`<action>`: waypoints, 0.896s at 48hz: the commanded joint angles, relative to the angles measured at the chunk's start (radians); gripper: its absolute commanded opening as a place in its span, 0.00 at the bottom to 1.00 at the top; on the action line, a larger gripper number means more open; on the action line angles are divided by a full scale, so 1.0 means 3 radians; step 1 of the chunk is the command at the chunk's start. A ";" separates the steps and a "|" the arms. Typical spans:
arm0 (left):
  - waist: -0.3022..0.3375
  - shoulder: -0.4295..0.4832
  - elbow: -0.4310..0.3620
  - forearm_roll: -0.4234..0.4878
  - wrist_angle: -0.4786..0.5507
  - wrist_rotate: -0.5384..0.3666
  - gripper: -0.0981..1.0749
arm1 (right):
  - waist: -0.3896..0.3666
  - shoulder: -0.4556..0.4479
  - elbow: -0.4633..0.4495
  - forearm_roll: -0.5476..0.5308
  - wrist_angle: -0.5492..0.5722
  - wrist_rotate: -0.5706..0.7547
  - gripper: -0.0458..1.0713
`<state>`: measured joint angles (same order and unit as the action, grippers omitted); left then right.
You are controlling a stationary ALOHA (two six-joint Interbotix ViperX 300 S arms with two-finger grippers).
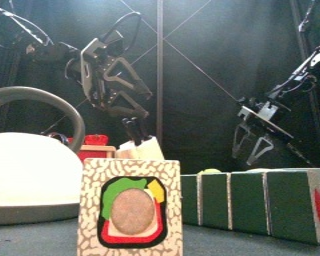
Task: Grab white sushi piece from table
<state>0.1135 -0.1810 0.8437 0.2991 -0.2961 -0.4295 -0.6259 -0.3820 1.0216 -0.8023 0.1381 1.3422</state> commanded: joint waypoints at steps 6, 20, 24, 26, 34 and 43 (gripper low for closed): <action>-0.0159 -0.0225 -0.0112 0.0041 0.0491 0.0000 0.89 | 0.0056 -0.0123 -0.0123 -0.0010 -0.0041 0.0000 0.85; -0.0895 -0.0143 -0.0424 -0.0015 0.1672 -0.0026 0.89 | 0.0358 -0.0205 -0.0082 0.0015 -0.0031 0.0020 0.85; -0.1171 0.0036 -0.0542 -0.0015 0.1917 -0.0026 0.89 | 0.0430 -0.0225 -0.0061 0.0041 -0.0020 0.0020 0.85; -0.1283 0.0112 -0.0598 -0.0020 0.2025 -0.0026 0.89 | 0.0450 -0.0230 -0.0061 0.0051 -0.0015 0.0020 0.85; -0.1646 0.0430 -0.0890 -0.0020 0.2454 -0.0026 0.89 | 0.0486 -0.0266 -0.0026 0.0066 0.0026 0.0020 0.85; -0.1887 0.0680 -0.1222 -0.0036 0.2623 -0.0026 0.89 | 0.0501 -0.0271 -0.0015 0.0118 0.0041 0.0020 0.85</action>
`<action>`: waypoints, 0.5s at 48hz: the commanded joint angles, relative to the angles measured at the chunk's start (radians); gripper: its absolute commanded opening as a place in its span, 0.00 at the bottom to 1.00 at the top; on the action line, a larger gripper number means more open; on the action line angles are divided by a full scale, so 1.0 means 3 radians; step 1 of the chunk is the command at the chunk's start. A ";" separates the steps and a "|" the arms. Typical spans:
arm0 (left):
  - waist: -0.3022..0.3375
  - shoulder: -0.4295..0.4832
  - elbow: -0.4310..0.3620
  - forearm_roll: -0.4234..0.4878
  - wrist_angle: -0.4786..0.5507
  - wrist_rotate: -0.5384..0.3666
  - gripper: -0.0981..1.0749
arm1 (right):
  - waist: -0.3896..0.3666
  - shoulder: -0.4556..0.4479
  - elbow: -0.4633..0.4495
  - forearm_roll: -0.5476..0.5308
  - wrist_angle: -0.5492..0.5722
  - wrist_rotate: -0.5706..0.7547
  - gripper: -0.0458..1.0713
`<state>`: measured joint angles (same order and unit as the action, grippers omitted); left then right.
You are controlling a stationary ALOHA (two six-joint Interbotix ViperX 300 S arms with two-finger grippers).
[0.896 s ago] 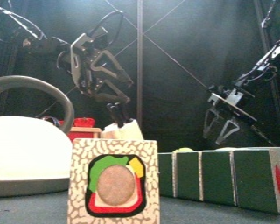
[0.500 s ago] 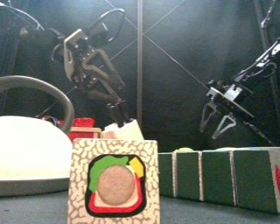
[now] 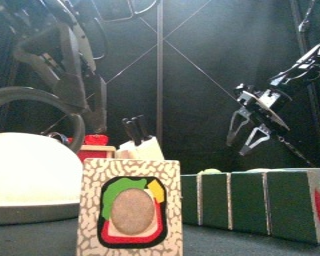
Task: Grab white sushi piece from table
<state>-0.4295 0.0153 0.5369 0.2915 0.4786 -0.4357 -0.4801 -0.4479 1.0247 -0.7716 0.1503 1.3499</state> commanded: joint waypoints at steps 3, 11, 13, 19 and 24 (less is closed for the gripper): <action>-0.0092 0.0072 -0.0266 -0.0041 0.0051 -0.0010 0.89 | 0.0026 -0.0051 -0.0026 0.0010 0.0000 -0.0005 0.85; -0.0092 0.0184 -0.0399 -0.0230 0.0041 -0.0010 0.89 | 0.0082 -0.0051 0.0000 0.0015 0.0000 -0.0005 0.85; -0.0087 0.0220 -0.0424 -0.0291 0.0041 -0.0005 0.89 | 0.0097 -0.0051 0.0010 0.0015 0.0000 -0.0005 0.85; -0.0082 0.0332 -0.0506 -0.0455 0.0041 0.0020 0.89 | 0.0107 -0.0046 0.0051 0.0015 0.0000 -0.0005 0.85; -0.0010 0.0414 -0.0583 -0.0547 0.0061 0.0010 0.89 | 0.0118 -0.0046 0.0077 0.0015 -0.0005 -0.0005 0.85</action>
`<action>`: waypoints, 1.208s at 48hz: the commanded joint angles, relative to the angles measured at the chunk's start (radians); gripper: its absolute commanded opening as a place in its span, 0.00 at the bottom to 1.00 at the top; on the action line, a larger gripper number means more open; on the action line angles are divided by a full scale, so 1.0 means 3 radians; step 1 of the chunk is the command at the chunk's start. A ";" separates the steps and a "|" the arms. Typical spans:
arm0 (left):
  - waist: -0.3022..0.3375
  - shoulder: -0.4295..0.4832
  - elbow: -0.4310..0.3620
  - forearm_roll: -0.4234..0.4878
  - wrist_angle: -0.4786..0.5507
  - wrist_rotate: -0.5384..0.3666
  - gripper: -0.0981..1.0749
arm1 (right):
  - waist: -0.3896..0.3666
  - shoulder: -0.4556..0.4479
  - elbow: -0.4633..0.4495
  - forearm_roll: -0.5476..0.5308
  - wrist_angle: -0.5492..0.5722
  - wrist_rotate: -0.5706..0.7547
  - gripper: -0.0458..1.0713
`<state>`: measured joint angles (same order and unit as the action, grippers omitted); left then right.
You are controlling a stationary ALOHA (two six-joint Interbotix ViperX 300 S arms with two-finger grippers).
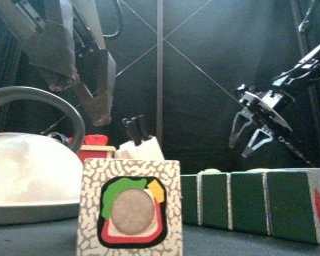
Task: Grab white sushi piece from table
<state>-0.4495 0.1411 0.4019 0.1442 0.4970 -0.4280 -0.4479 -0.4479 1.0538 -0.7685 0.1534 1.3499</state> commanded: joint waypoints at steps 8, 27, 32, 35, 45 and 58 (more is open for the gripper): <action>0.0128 0.0092 -0.0194 -0.0164 0.0005 -0.0010 0.89 | 0.0046 -0.0046 -0.0015 -0.0010 -0.0015 -0.0005 0.85; 0.0220 0.0251 -0.0240 -0.0327 0.0010 -0.0015 0.89 | 0.0051 -0.0026 0.0010 -0.0020 -0.0010 -0.0005 0.85; 0.0235 0.0286 -0.0240 -0.0358 0.0015 -0.0015 0.89 | 0.0051 -0.0010 0.0010 -0.0015 -0.0015 -0.0005 0.85; 0.0235 0.0307 -0.0251 -0.0363 0.0015 -0.0015 0.89 | 0.0051 -0.0010 0.0010 -0.0015 -0.0015 -0.0005 0.85; 0.0256 0.0363 -0.0251 -0.0363 0.0015 -0.0015 0.88 | 0.0046 0.0000 0.0010 -0.0010 -0.0015 -0.0005 0.85; 0.0291 0.0404 -0.0256 -0.0353 -0.0015 -0.0005 0.78 | 0.0046 0.0026 0.0010 -0.0010 -0.0015 -0.0005 0.85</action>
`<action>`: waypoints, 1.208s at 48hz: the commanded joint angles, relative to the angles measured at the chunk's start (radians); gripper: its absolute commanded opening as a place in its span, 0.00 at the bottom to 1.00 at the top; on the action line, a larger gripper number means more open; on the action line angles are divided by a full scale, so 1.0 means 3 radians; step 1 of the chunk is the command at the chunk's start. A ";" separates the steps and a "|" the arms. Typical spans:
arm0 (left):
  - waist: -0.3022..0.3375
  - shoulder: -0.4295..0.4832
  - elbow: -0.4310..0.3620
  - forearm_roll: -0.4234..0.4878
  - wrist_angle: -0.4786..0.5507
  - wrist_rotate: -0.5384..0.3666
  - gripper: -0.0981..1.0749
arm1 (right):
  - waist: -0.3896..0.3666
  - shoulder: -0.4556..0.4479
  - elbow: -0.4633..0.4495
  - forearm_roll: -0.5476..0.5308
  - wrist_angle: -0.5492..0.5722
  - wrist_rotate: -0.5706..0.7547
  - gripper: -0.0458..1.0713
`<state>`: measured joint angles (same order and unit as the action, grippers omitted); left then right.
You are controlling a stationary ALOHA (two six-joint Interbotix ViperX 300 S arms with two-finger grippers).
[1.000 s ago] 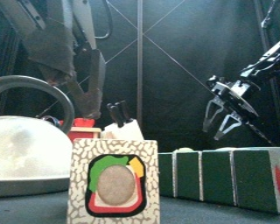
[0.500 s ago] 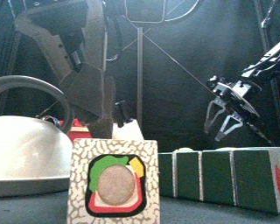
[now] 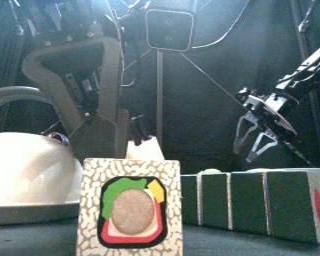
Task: Grab white sushi piece from table
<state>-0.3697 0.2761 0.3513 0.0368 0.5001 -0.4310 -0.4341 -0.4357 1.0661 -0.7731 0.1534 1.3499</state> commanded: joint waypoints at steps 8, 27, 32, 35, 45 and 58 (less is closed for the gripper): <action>0.0077 -0.0026 -0.0066 0.0010 -0.0061 0.0005 0.71 | 0.0000 0.0026 -0.0031 0.0005 -0.0015 -0.0005 0.85; 0.0112 -0.0082 0.0015 0.0092 -0.0133 0.0010 0.69 | 0.0000 0.0056 -0.0031 0.0010 -0.0015 -0.0005 0.85; 0.0107 -0.0092 0.0036 0.0225 -0.0123 0.0010 0.73 | 0.0000 0.0056 -0.0031 0.0015 -0.0010 -0.0005 0.85; 0.0097 -0.0092 0.0041 0.0307 -0.0102 0.0005 0.76 | 0.0005 0.0056 -0.0031 0.0015 -0.0015 -0.0005 0.85; 0.0072 -0.0153 0.0041 0.0557 -0.0097 0.0015 0.81 | 0.0005 0.0056 -0.0031 0.0015 -0.0015 -0.0005 0.85; -0.0020 -0.0143 0.0026 0.0926 -0.0169 0.0010 0.81 | 0.0000 0.0082 -0.0031 0.0015 -0.0015 -0.0005 0.85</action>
<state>-0.3728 0.2608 0.3758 0.2961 0.4587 -0.4264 -0.4341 -0.4065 1.0661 -0.7701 0.1534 1.3499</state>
